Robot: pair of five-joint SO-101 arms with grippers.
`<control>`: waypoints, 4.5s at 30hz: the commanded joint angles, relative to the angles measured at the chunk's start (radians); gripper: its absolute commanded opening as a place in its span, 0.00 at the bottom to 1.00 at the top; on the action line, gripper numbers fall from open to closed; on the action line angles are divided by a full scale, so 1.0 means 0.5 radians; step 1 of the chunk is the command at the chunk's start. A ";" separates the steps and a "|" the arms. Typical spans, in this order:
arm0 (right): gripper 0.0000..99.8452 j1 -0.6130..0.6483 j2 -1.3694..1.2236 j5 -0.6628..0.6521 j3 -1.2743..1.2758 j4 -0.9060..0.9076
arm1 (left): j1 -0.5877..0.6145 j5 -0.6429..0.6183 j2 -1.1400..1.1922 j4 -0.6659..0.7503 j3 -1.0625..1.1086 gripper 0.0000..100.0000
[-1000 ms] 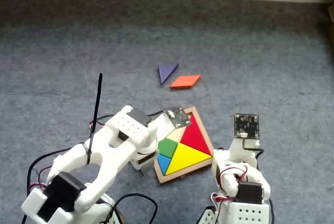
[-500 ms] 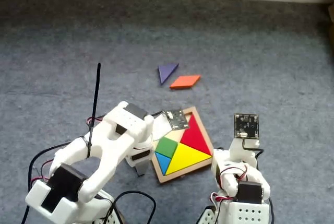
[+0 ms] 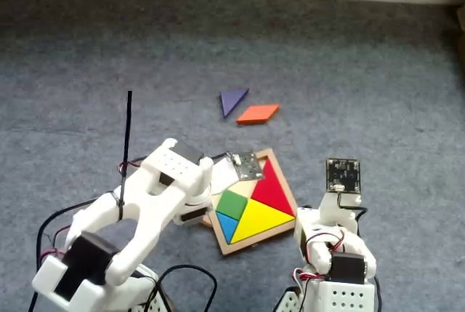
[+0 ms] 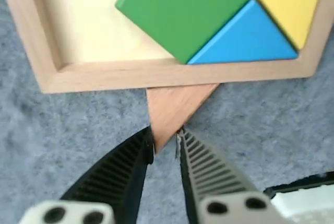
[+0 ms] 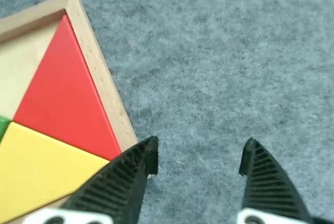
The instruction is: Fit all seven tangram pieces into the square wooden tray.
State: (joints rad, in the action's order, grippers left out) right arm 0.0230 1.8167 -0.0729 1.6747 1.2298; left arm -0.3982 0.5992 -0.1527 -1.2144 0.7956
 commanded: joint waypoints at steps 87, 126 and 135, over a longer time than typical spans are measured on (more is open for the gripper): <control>0.25 -0.020 0.017 -0.021 0.207 0.014 | -0.265 -0.396 0.075 0.025 -0.305 0.00; 0.25 -0.020 0.017 -0.021 0.207 0.014 | -0.103 -0.865 0.109 0.288 -0.054 0.18; 0.25 -0.020 0.017 -0.021 0.207 0.014 | 0.358 -0.537 0.106 0.157 -0.318 0.18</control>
State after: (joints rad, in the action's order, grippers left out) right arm 0.0230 1.8167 -0.0729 1.6747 1.2298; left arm -0.2908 0.2938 -0.0990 -1.0825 0.7480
